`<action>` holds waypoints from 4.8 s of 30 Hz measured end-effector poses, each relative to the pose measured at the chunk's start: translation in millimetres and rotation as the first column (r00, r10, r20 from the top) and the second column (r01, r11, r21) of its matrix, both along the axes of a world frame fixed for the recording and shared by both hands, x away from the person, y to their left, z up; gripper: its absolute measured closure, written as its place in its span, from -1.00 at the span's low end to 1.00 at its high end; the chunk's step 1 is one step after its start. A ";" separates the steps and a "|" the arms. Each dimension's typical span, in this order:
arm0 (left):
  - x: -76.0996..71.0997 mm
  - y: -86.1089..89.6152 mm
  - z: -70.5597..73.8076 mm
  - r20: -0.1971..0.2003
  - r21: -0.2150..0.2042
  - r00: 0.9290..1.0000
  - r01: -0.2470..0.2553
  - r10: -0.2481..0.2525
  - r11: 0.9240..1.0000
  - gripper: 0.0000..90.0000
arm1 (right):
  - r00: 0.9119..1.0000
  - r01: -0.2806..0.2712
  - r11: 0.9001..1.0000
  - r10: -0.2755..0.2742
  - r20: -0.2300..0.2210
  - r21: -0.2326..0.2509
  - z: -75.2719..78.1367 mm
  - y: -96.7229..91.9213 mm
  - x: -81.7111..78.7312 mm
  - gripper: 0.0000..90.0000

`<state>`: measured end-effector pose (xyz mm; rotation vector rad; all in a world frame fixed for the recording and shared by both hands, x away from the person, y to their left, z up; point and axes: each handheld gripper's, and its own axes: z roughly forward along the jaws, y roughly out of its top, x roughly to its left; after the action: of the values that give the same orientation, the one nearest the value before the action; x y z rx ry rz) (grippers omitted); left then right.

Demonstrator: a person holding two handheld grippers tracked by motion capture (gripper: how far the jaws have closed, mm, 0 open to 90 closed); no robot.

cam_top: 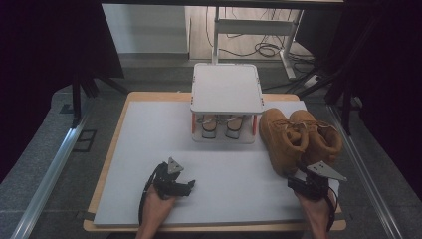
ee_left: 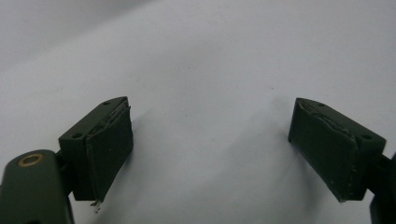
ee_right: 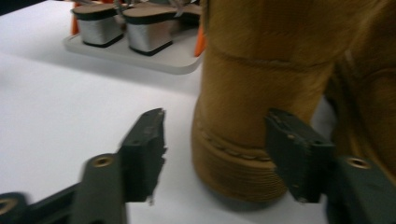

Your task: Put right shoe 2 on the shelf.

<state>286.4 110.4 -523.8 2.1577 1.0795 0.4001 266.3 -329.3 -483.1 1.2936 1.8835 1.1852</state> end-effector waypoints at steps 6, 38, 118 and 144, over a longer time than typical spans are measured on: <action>0.0 0.0 0.0 0.000 0.000 1.000 0.000 0.000 1.000 -0.69 | 0.999 0.049 0.999 -0.049 0.022 0.016 3.1 -0.7 5.1 -0.55; -0.1 0.1 0.0 0.000 0.001 1.000 0.000 0.000 1.000 -0.69 | 0.966 0.216 0.975 -0.221 0.137 0.050 10.6 17.0 54.0 -0.99; 0.0 0.2 0.1 -0.001 -0.002 1.000 -0.001 0.001 1.000 -0.69 | 0.910 0.284 0.958 -0.280 0.305 0.032 91.1 30.3 46.7 0.20; 0.2 0.3 0.0 0.001 -0.001 1.000 0.001 -0.001 1.000 -0.69 | 0.883 0.290 0.955 -0.293 0.367 0.064 130.4 24.2 51.1 0.22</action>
<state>286.6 110.7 -523.8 2.1570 1.0775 0.4007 317.4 -305.1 -352.6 1.2034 1.3588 1.1788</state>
